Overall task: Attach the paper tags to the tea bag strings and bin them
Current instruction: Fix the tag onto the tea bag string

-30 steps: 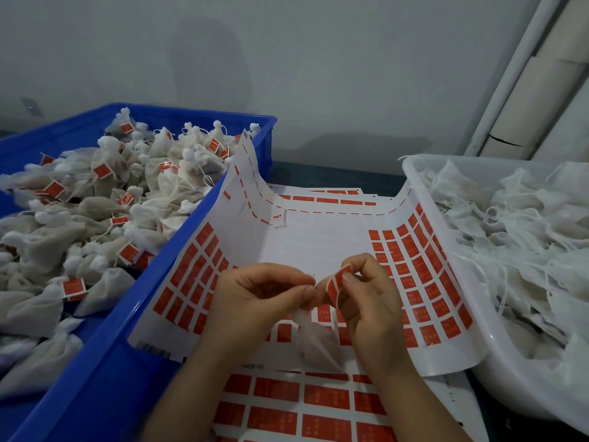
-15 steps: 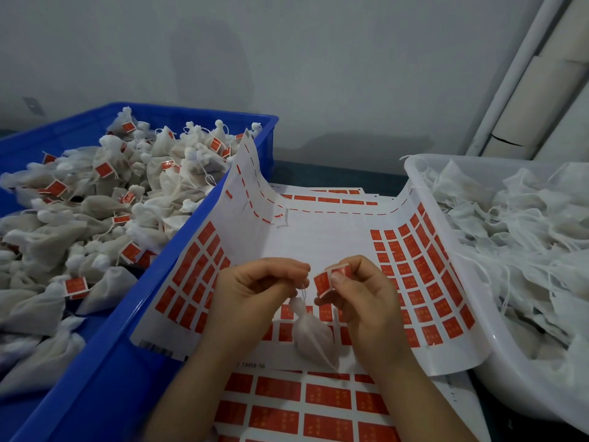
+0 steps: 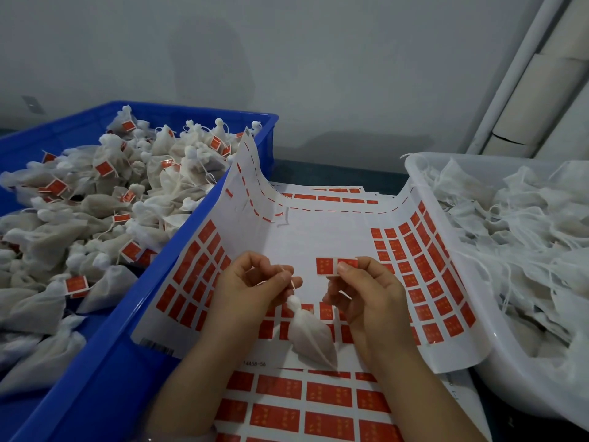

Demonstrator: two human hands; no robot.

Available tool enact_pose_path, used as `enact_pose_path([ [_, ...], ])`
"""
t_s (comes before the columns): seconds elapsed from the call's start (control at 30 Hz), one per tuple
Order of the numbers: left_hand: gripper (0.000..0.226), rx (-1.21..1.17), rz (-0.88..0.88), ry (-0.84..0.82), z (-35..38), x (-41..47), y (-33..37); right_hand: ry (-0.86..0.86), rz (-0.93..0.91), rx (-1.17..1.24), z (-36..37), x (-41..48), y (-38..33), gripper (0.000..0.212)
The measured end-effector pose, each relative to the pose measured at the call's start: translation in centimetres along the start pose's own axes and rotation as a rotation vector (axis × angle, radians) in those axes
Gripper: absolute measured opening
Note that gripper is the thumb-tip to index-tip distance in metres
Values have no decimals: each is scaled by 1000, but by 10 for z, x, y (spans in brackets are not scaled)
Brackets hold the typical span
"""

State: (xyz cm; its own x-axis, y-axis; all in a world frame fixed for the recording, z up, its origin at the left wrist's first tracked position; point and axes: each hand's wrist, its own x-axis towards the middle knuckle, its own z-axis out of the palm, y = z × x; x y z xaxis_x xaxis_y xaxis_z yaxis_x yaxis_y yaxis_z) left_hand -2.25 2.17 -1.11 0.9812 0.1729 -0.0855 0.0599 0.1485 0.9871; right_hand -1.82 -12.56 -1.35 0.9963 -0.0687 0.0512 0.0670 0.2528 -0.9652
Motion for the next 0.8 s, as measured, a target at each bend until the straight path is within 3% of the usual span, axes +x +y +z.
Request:
enact_pose_path([
  [0.13,18,-35,-21,4,0,-1,2,2,34,36,0,0,-2,34],
  [0.33,9,21,32,-52,1,-3,2,-5,31,39,2,-1,-3,36],
  [0.43,19,68,73,-72,0,-4,2,-17,42,44,2,-1,-3,35],
  [0.53,22,50,81,-96,1,-6,3,-25,45,53,2,-1,-2,29],
  [0.63,20,56,137,-123,2,-8,6,-39,32,46,2,-2,-4,7],
  [0.7,13,75,183,-148,4,-11,9,-43,15,20,1,-3,-5,9],
  [0.8,22,118,265,-175,4,-12,9,-47,-32,-55,1,-2,-5,11],
])
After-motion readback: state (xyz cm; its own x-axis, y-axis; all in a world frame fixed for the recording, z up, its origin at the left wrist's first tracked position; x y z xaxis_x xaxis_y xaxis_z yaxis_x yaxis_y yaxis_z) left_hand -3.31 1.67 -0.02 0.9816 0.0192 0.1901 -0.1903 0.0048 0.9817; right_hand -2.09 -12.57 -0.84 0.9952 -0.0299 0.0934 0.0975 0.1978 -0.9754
